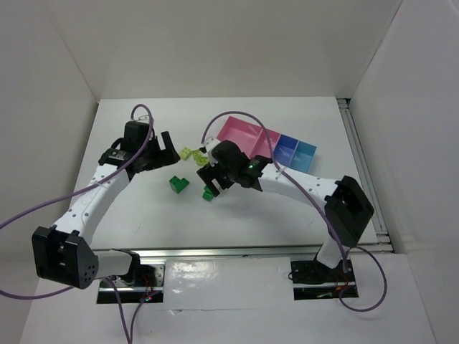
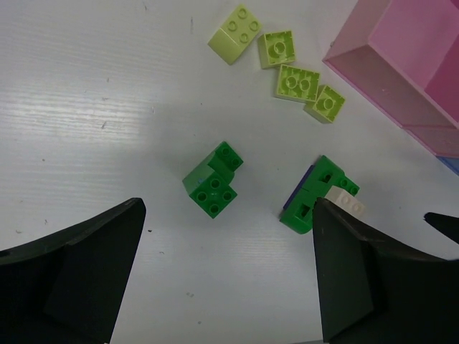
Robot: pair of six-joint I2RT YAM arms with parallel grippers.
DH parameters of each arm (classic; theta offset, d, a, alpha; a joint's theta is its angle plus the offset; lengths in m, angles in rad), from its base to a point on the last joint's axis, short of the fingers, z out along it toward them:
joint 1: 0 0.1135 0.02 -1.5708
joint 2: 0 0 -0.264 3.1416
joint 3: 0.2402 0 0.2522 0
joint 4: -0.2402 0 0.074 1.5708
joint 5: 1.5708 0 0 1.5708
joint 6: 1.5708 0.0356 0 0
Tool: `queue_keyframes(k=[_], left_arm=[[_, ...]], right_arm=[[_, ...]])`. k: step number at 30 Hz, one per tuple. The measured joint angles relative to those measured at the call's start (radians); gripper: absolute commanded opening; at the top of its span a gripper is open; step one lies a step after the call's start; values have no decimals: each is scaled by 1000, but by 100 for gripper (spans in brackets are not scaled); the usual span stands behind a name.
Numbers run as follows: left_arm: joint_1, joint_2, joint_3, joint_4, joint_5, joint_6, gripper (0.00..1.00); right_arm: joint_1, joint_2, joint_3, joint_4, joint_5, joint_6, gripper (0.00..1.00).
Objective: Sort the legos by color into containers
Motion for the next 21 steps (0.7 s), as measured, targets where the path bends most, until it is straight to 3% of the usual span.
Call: queue_keyframes(k=[8, 14, 19, 21], left_arm=[[50, -16, -19, 8, 58, 21, 98], [59, -20, -33, 10, 75, 27, 98], [69, -34, -39, 11, 79, 30, 98], [74, -37, -39, 12, 78, 31, 98]], right_arm=[[-10, 143, 82, 29, -70, -52, 79], [-16, 200, 107, 36, -95, -67, 60], [-16, 233, 116, 39, -97, -67, 59], [-16, 233, 117, 39, -96, -67, 53]])
